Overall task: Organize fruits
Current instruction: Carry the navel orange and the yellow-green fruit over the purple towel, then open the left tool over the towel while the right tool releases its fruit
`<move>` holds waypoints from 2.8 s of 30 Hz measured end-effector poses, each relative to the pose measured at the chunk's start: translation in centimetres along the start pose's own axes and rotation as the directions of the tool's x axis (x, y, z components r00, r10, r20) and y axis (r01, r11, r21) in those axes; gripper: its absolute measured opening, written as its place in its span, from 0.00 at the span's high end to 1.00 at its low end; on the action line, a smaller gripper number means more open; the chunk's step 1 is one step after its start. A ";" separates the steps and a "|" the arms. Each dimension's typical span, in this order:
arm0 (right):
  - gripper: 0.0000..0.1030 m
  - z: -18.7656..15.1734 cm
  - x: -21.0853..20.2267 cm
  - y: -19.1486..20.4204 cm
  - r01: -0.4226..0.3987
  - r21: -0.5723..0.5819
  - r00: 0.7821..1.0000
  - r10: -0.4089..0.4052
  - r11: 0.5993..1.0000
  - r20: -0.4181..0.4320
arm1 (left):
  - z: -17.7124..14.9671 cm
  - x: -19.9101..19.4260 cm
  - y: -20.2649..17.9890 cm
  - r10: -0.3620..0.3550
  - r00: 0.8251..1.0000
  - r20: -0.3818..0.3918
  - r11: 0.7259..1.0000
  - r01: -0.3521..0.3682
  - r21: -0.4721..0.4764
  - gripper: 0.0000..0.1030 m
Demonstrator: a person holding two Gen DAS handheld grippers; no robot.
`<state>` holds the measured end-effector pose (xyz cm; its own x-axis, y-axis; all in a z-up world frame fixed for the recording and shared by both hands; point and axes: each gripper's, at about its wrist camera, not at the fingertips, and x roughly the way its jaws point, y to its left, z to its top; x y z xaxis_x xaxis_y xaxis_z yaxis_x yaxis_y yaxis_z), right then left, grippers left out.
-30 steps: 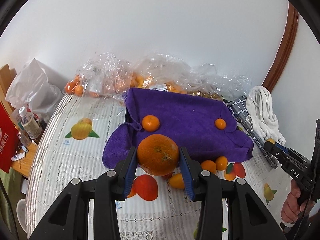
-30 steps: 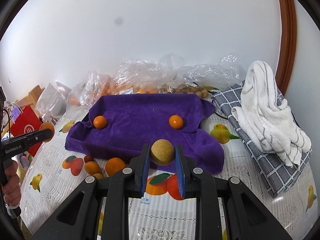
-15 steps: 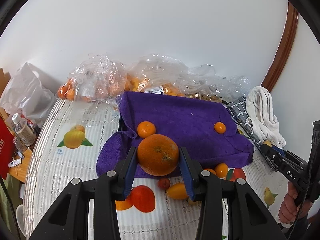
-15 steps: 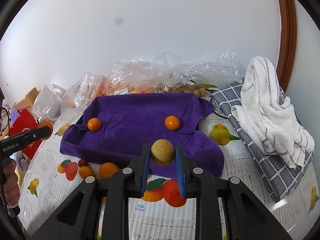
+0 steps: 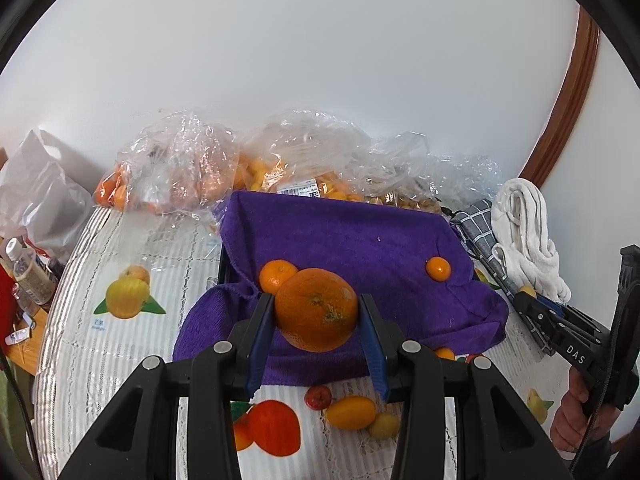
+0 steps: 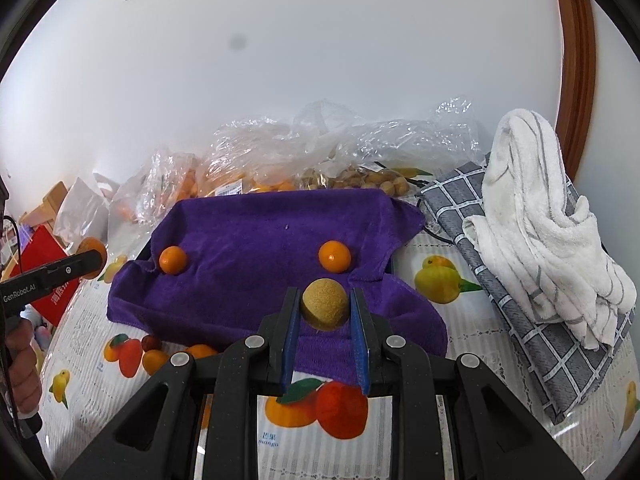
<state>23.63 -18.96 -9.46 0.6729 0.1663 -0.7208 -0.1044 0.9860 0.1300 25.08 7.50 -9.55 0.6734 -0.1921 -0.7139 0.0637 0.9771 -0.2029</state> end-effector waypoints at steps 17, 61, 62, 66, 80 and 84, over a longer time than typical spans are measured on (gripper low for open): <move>0.77 0.9 2.5 -1.0 0.012 0.011 1.000 -0.012 1.000 -0.005 | 0.9 2.8 1.1 0.013 1.000 -0.023 1.000 -0.014 -0.016 0.62; 0.63 -0.3 11.0 0.7 0.049 -0.112 0.981 -0.069 0.992 -0.181 | -2.0 9.7 1.6 0.072 0.982 -0.177 0.997 -0.070 0.019 0.54; 0.62 -0.4 10.7 0.8 0.050 -0.109 0.982 -0.069 0.993 -0.177 | -2.0 9.7 1.5 0.058 0.982 -0.178 0.998 -0.057 0.013 0.50; 0.54 -0.6 8.7 0.9 0.068 -0.102 0.986 -0.082 0.992 -0.144 | -1.9 8.5 0.6 0.078 0.985 -0.151 0.996 -0.073 0.044 0.42; 0.25 -1.5 1.5 1.0 0.095 -0.019 0.995 -0.096 0.995 -0.028 | -3.4 0.4 2.1 0.081 0.994 -0.078 0.997 -0.080 0.011 0.42; 0.28 -3.0 0.7 2.1 0.077 -0.038 0.994 -0.079 0.996 -0.079 | -5.2 -0.5 3.1 0.133 0.986 -0.105 0.991 -0.131 0.025 0.42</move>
<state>21.70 -16.72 -11.71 0.6192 0.0878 -0.7803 -0.0800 0.9956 0.0486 21.11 10.13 -13.37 0.5945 -0.0689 -0.8011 -0.0067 0.9959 -0.0907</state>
